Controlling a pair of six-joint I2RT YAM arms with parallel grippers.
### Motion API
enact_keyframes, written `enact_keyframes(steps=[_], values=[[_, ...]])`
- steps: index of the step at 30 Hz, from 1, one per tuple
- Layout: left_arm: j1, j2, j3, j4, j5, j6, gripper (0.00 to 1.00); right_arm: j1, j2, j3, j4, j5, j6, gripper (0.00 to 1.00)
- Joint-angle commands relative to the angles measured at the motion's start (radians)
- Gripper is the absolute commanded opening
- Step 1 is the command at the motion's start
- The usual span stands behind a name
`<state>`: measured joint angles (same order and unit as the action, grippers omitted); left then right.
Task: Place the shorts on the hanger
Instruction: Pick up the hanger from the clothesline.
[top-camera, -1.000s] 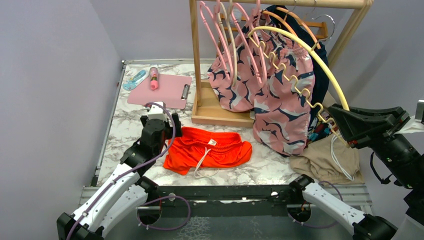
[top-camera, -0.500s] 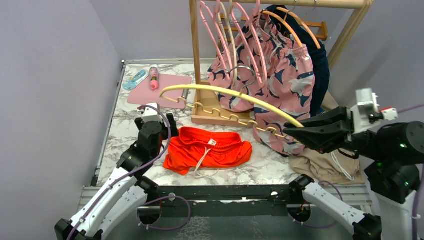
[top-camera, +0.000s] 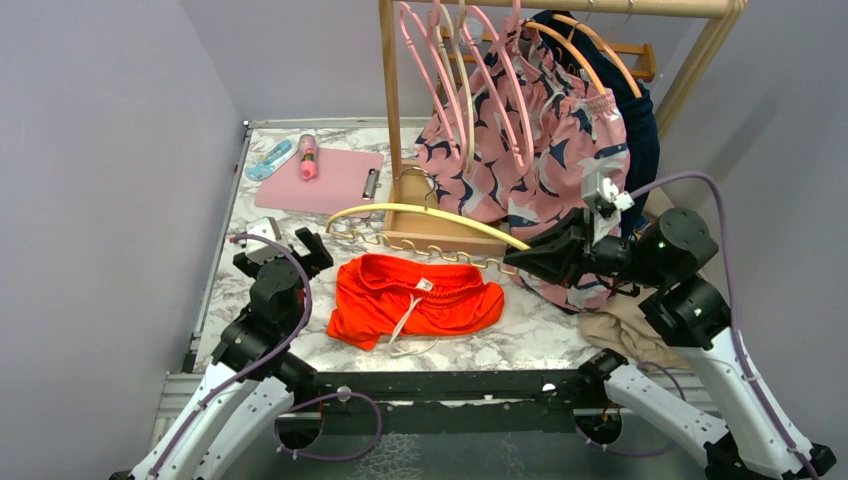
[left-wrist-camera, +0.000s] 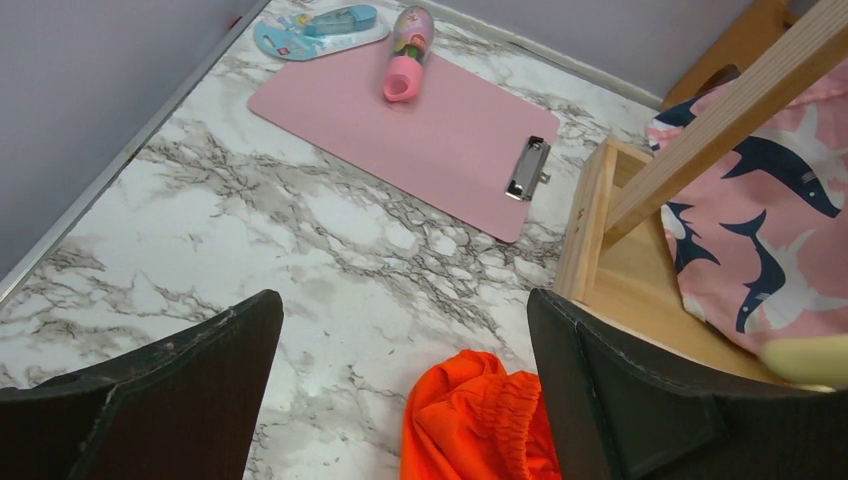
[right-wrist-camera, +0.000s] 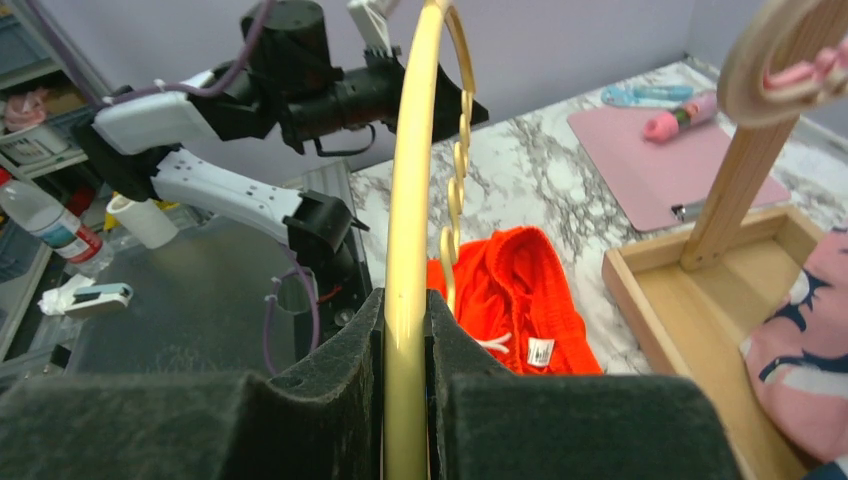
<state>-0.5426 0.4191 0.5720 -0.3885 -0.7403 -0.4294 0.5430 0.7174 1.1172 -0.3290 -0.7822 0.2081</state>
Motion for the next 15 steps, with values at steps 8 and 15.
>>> enact_keyframes(steps=[8, 15], values=[[0.002, -0.033, 0.036, -0.022, -0.039, 0.026, 0.95, -0.002, -0.111, -0.236, 0.157, 0.11, -0.061, 0.01], [0.002, -0.001, 0.176, -0.03, 0.308, 0.273, 0.95, 0.008, -0.172, -0.375, 0.197, 0.112, -0.07, 0.01]])
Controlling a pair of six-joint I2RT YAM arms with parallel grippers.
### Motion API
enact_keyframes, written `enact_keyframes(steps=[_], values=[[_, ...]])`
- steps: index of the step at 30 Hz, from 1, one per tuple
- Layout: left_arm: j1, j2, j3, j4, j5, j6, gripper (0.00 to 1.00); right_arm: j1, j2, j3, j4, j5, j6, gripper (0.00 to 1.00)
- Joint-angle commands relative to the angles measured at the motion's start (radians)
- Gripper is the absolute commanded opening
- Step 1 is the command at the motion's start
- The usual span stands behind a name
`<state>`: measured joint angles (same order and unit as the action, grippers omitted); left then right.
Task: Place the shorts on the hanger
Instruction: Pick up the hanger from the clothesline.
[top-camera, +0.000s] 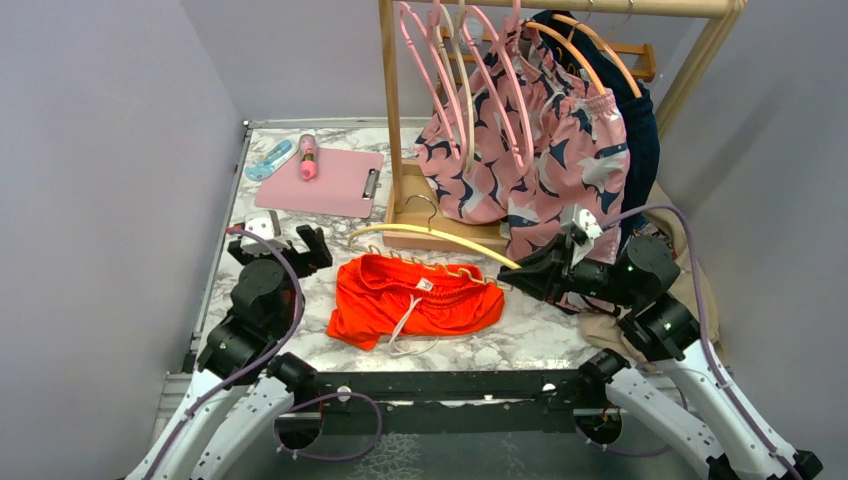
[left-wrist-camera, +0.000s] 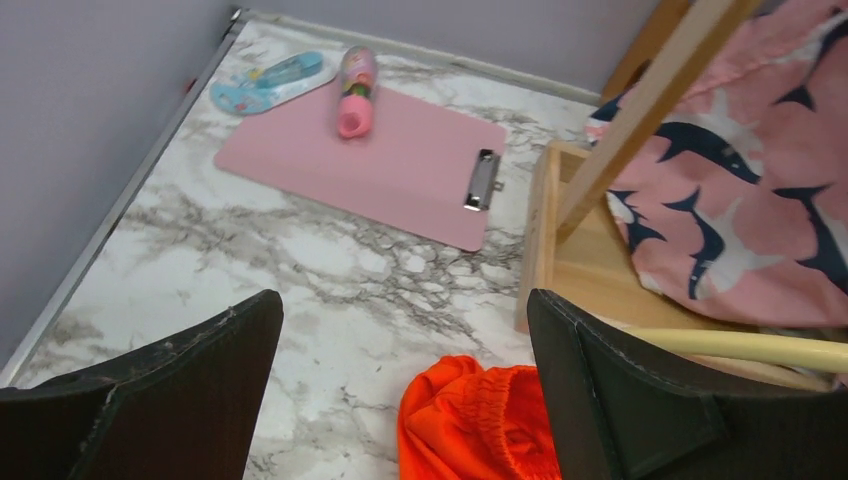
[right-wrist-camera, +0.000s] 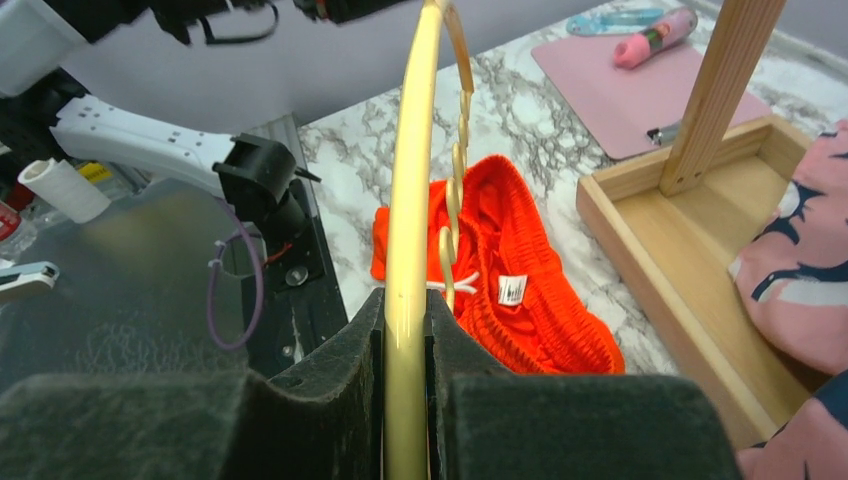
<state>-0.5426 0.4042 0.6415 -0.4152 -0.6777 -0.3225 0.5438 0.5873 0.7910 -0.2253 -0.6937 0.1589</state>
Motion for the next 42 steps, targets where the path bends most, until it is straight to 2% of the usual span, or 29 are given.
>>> enact_keyframes(steps=[1, 10, 14, 19, 31, 37, 40, 42], values=[[0.003, 0.014, 0.129, -0.007, 0.312, 0.194, 0.95, 0.009, -0.053, -0.064, 0.096, 0.025, -0.022, 0.01], [0.001, 0.008, 0.219, -0.025, 1.05, 0.439, 0.99, 0.01, -0.054, -0.148, 0.176, -0.028, 0.018, 0.01], [0.002, 0.047, 0.215, -0.017, 1.255, 0.518, 0.99, 0.01, -0.033, -0.158, 0.216, -0.091, 0.035, 0.01], [0.002, 0.133, 0.242, -0.016, 1.375, 0.584, 0.99, 0.014, -0.029, -0.157, 0.231, -0.154, 0.041, 0.01], [-0.003, 0.264, 0.304, -0.009, 1.45, 0.68, 0.93, 0.019, -0.033, -0.17, 0.229, -0.197, 0.042, 0.01], [-0.005, 0.289, 0.29, -0.012, 1.49, 0.684, 0.8, 0.021, -0.041, -0.176, 0.228, -0.2, 0.043, 0.01], [-0.005, 0.3, 0.289, -0.019, 1.498, 0.688, 0.71, 0.023, -0.042, -0.177, 0.229, -0.204, 0.043, 0.01], [-0.005, 0.308, 0.29, -0.02, 1.504, 0.688, 0.61, 0.025, -0.044, -0.179, 0.23, -0.204, 0.043, 0.01]])
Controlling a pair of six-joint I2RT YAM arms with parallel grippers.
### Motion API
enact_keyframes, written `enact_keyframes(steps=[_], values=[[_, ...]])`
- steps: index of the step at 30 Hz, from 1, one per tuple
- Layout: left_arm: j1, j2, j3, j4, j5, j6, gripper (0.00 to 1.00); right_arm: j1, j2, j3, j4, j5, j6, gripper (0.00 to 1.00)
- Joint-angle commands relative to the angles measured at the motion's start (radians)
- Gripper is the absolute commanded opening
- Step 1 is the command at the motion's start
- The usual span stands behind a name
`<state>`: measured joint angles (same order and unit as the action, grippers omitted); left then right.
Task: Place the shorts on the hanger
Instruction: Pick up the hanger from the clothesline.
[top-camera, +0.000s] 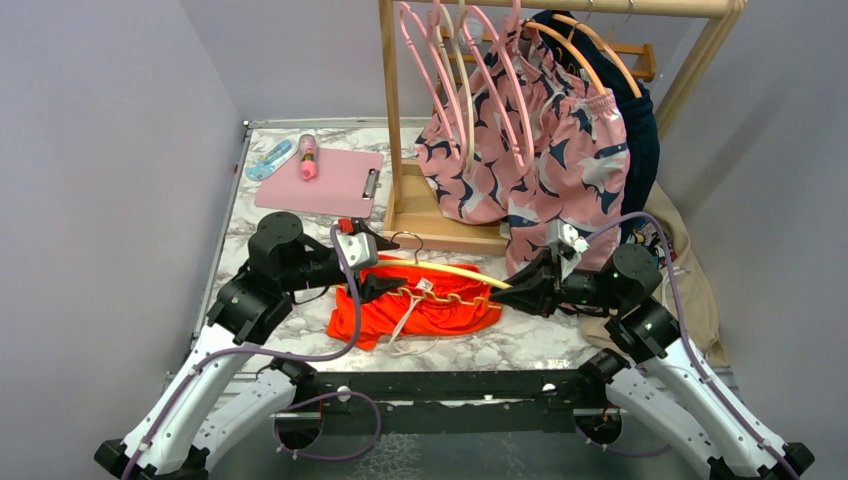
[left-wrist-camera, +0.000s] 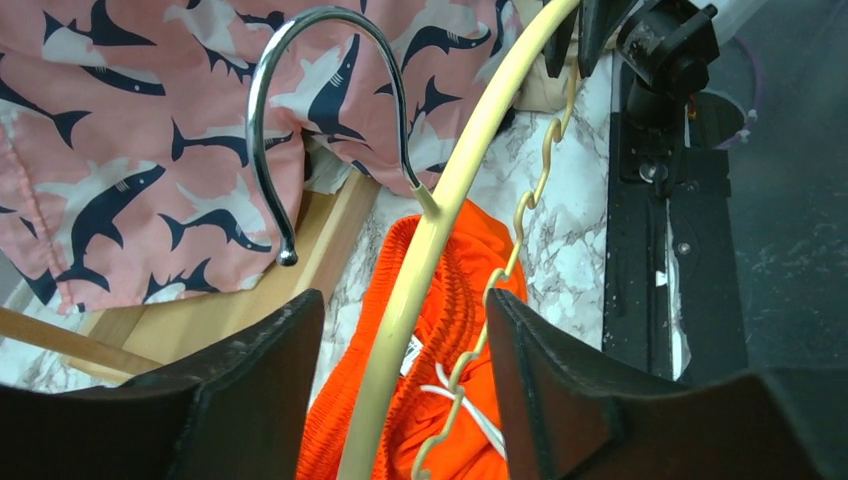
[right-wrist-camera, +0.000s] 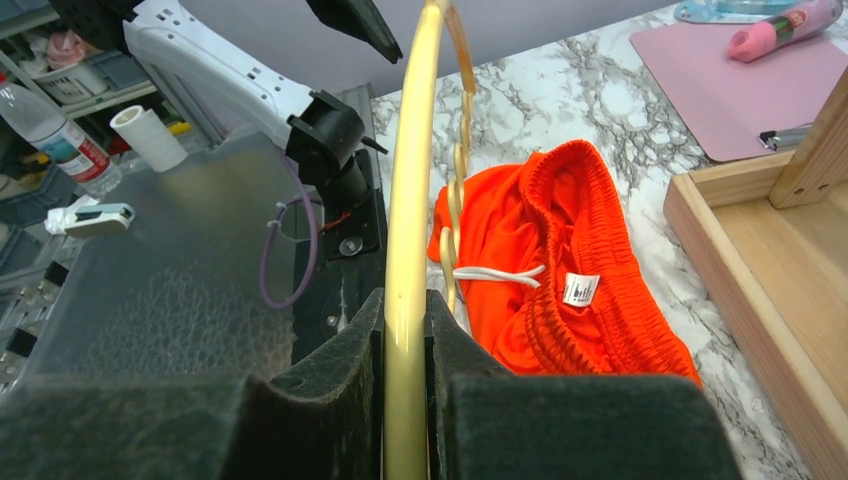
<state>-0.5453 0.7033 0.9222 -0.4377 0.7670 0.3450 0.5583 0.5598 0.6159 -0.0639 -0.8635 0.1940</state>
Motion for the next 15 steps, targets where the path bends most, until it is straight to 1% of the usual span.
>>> enact_keyframes(steps=[1, 2, 4, 15], values=[[-0.002, 0.011, 0.009, 0.003, 0.061, 0.021, 0.56, 0.012, -0.017, -0.005, 0.068, -0.034, 0.007, 0.01], [-0.004, 0.012, 0.009, 0.003, 0.061, 0.023, 0.5, 0.013, -0.018, -0.006, 0.068, -0.033, 0.006, 0.01], [-0.004, 0.013, 0.008, 0.0, 0.057, 0.025, 0.46, 0.014, -0.018, -0.006, 0.068, -0.031, 0.004, 0.01], [-0.011, 0.01, -0.021, -0.004, 0.034, 0.04, 0.43, 0.017, -0.018, -0.005, 0.065, -0.037, 0.006, 0.01]])
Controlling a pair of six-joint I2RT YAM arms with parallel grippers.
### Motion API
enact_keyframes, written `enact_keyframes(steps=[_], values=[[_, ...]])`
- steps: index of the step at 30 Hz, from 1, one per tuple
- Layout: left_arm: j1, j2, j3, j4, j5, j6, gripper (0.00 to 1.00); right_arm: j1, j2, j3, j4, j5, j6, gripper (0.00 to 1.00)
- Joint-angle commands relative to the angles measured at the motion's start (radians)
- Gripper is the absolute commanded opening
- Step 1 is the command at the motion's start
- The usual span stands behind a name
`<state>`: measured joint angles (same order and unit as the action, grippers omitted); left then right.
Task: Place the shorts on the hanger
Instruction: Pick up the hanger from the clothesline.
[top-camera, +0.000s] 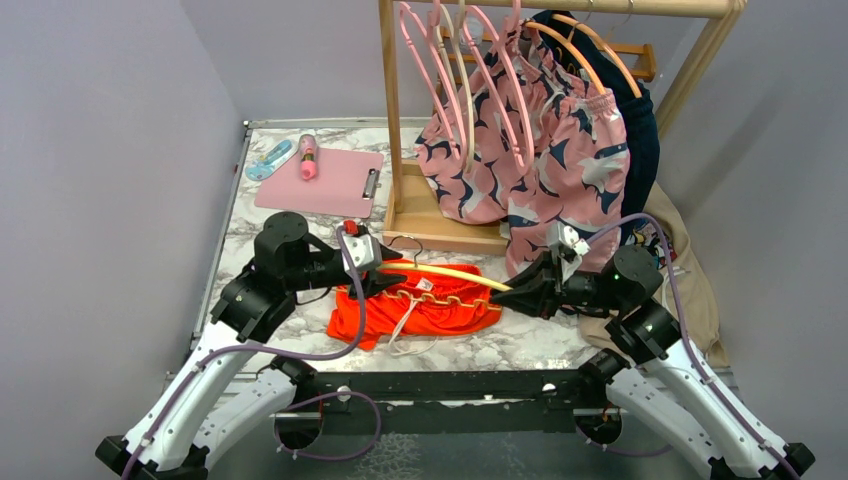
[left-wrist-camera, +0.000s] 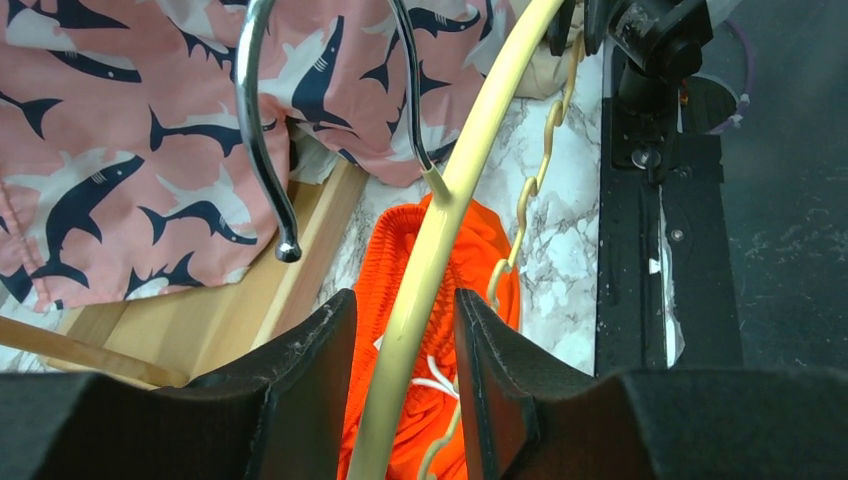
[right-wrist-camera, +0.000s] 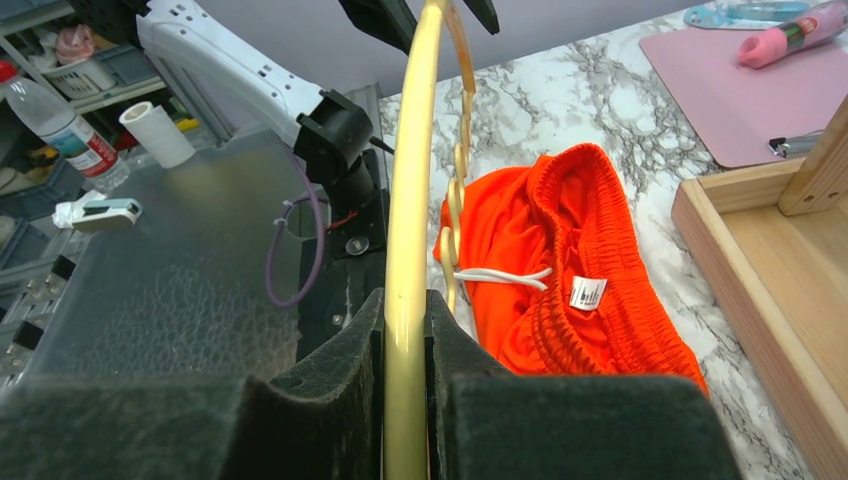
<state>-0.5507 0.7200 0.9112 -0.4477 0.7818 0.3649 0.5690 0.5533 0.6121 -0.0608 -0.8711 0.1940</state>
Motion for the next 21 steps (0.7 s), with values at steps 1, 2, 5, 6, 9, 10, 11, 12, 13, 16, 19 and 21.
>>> enact_keyframes(steps=[1, 2, 5, 6, 9, 10, 11, 12, 13, 16, 19, 21], values=[[-0.006, -0.006, -0.01, 0.006, 0.019, 0.021, 0.43, 0.006, -0.011, 0.001, 0.062, -0.029, 0.006, 0.01], [-0.007, -0.007, -0.012, 0.007, 0.019, 0.022, 0.42, 0.006, -0.01, 0.0, 0.062, -0.031, 0.005, 0.01], [-0.008, -0.008, -0.012, 0.01, 0.016, 0.026, 0.33, 0.006, -0.004, 0.001, 0.062, -0.037, 0.005, 0.01], [-0.007, -0.009, -0.013, 0.01, 0.015, 0.026, 0.3, 0.006, -0.004, 0.002, 0.062, -0.039, 0.006, 0.01], [-0.009, -0.012, -0.014, 0.014, 0.014, 0.025, 0.2, 0.005, 0.0, 0.002, 0.061, -0.046, 0.007, 0.01], [-0.009, -0.012, -0.013, 0.014, 0.014, 0.025, 0.16, 0.006, 0.002, 0.001, 0.061, -0.049, 0.007, 0.01], [-0.009, -0.014, -0.014, 0.016, 0.014, 0.027, 0.12, 0.006, 0.003, 0.003, 0.061, -0.05, 0.008, 0.01], [-0.009, -0.014, -0.015, 0.017, 0.013, 0.027, 0.03, 0.006, 0.003, 0.003, 0.061, -0.049, 0.008, 0.01], [-0.009, -0.015, -0.016, 0.02, 0.009, 0.028, 0.0, 0.006, 0.004, 0.004, 0.061, -0.047, 0.007, 0.01], [-0.009, -0.019, -0.021, 0.024, 0.002, 0.029, 0.0, 0.006, 0.012, 0.011, 0.051, -0.042, 0.011, 0.08], [-0.01, -0.022, -0.025, 0.028, -0.01, 0.032, 0.0, 0.006, 0.029, 0.032, 0.028, -0.03, 0.024, 0.39], [-0.011, -0.024, -0.032, 0.033, -0.019, 0.031, 0.0, 0.006, 0.049, 0.066, -0.002, -0.006, 0.039, 0.59]])
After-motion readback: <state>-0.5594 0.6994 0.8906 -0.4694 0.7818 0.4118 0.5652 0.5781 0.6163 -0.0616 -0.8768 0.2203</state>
